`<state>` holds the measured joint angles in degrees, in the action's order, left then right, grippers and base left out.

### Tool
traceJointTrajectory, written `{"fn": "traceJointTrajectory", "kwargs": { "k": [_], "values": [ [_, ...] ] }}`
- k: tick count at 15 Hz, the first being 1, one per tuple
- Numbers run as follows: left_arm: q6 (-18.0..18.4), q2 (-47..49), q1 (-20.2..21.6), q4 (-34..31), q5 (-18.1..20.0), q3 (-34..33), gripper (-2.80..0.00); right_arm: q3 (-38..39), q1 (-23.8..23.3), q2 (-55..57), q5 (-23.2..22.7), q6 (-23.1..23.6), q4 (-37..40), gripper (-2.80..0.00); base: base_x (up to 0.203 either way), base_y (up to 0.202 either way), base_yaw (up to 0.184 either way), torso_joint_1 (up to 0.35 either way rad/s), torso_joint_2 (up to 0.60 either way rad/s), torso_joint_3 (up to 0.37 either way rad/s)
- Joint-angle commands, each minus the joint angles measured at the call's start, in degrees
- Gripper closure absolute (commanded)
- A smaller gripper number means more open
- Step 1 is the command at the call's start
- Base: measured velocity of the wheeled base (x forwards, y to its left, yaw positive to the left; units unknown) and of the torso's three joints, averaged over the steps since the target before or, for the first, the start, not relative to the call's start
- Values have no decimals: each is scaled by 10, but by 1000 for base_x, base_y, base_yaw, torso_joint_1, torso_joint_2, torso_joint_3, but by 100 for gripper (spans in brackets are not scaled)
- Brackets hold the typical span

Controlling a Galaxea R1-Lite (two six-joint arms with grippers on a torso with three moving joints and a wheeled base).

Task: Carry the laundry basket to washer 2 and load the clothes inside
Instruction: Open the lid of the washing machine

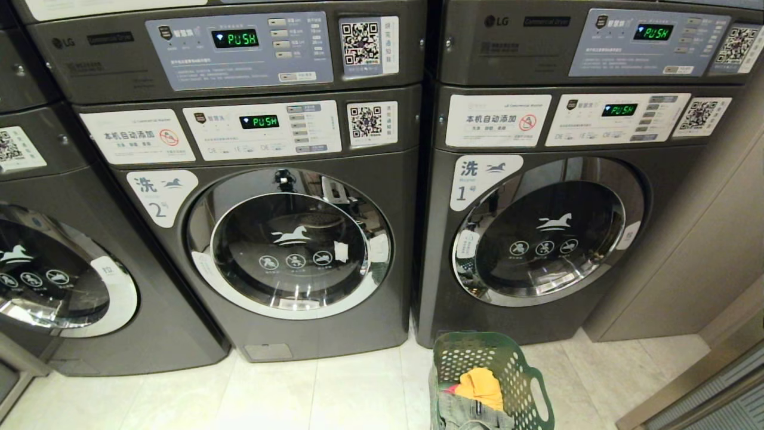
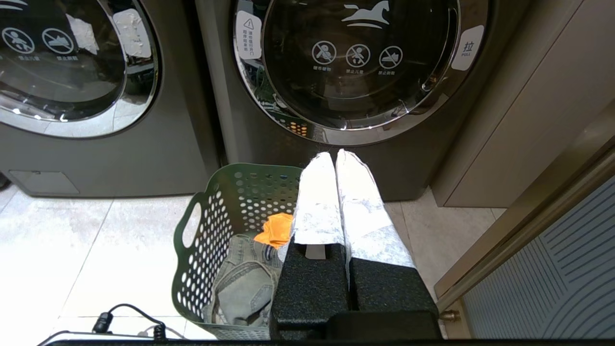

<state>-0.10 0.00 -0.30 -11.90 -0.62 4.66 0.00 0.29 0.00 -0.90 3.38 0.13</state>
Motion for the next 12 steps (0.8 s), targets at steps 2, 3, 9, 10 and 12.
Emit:
{"fn": "traceJointTrajectory", "kwargs": {
  "k": [2,3,9,10,12],
  "values": [
    [0,1,0,-1,-1,0,0,0,0,1,-1,1,0,0,0,0,0,-119,284,156],
    [0,1,0,-1,-1,0,0,0,0,1,-1,2,0,0,0,0,0,-186,420,230],
    [-1,1,0,-1,-1,0,0,0,0,1,-2,2,0,0,0,0,0,-204,473,269],
    [-1,1,0,-1,-1,0,0,0,0,1,-2,2,0,0,0,0,0,-188,471,261],
    [-2,1,0,-1,-1,0,0,0,1,1,-2,2,0,0,0,0,0,-103,257,150]
  ]
}}
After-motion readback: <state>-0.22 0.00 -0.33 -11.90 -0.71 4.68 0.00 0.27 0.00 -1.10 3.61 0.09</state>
